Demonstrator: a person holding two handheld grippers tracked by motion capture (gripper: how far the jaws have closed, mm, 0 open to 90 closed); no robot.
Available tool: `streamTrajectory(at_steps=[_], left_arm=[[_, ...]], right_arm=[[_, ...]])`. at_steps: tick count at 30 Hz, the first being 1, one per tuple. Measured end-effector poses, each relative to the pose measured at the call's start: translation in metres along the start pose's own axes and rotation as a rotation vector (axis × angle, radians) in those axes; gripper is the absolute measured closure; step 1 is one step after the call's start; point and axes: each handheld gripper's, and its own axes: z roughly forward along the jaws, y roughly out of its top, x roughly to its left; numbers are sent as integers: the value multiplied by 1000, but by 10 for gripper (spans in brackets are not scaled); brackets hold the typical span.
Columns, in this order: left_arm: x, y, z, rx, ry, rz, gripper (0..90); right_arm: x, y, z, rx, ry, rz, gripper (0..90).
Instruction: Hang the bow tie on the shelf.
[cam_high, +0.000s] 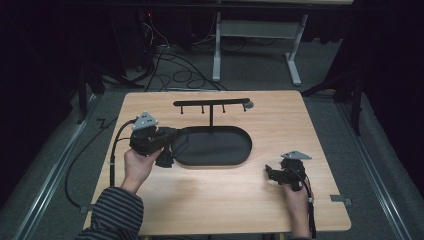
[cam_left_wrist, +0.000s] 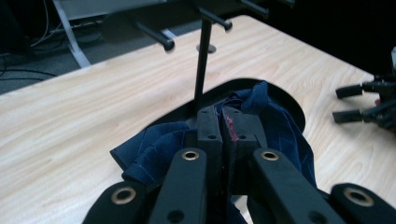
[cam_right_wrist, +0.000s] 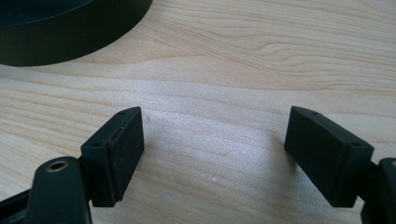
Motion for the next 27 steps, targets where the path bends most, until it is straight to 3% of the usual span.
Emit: streamTrajectory(at_steps=[8,13,21,25,27], left_arm=[[2,16,6,-30,21,14,869],[7,22,11,-31,30,9,869],[11,29,11,-75,47,-10,870],[12,33,14,-80,81,4,869],[11,34,17,-80,118,26,869]], right_arm=[[0,0,0,1,-2,-1,210],[0,0,0,1,-1,-1,210],[0,0,0,1,-2,-1,210],[0,0,0,1,-3,-2,210],[0,0,0,1,-3,-2,210]])
